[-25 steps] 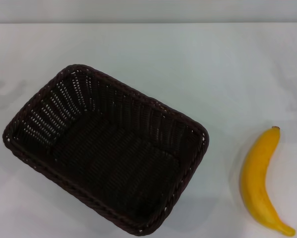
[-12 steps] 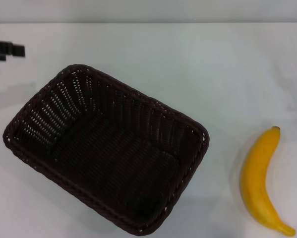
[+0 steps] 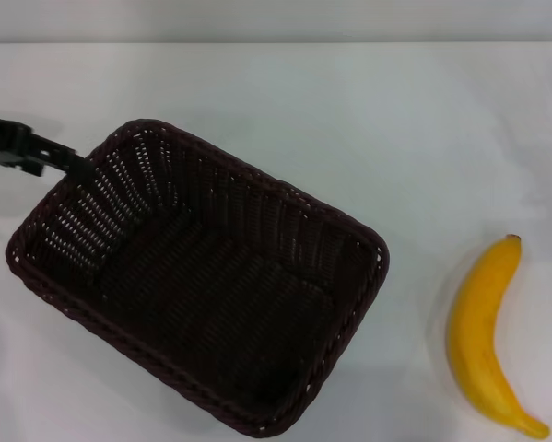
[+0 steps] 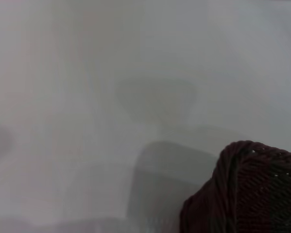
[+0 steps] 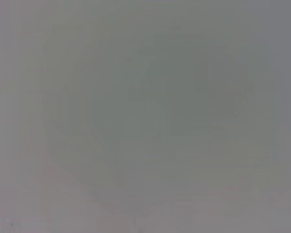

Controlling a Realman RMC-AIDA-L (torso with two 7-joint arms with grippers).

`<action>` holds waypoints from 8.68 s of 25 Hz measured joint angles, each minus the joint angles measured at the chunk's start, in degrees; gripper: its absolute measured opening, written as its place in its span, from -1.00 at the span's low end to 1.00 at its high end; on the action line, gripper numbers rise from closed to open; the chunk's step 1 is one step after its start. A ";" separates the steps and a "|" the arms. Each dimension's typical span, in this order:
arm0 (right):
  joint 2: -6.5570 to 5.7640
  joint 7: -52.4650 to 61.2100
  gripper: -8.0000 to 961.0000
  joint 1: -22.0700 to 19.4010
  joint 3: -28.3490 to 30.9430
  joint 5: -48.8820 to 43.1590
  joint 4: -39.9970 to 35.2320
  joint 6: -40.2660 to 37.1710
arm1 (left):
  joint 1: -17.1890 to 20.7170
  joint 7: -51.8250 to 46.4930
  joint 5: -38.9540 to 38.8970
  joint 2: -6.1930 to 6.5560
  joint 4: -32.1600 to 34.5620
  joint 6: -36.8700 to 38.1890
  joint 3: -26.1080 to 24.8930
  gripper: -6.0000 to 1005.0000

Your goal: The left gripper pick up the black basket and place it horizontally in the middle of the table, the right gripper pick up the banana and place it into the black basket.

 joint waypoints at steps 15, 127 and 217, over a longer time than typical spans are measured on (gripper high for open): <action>-0.16 0.09 0.78 0.16 0.31 0.00 0.03 0.00 | -4.84 -0.86 6.96 -6.06 -5.04 8.11 7.22 0.67; -2.81 100.05 0.78 -18.22 2.67 -89.68 71.80 11.18 | 33.03 76.66 -73.34 -16.52 -26.58 13.31 -37.46 0.38; -1.03 156.17 0.13 4.73 -29.63 -142.60 90.91 25.19 | 26.71 92.19 -78.24 -16.73 -27.84 20.34 -37.18 0.36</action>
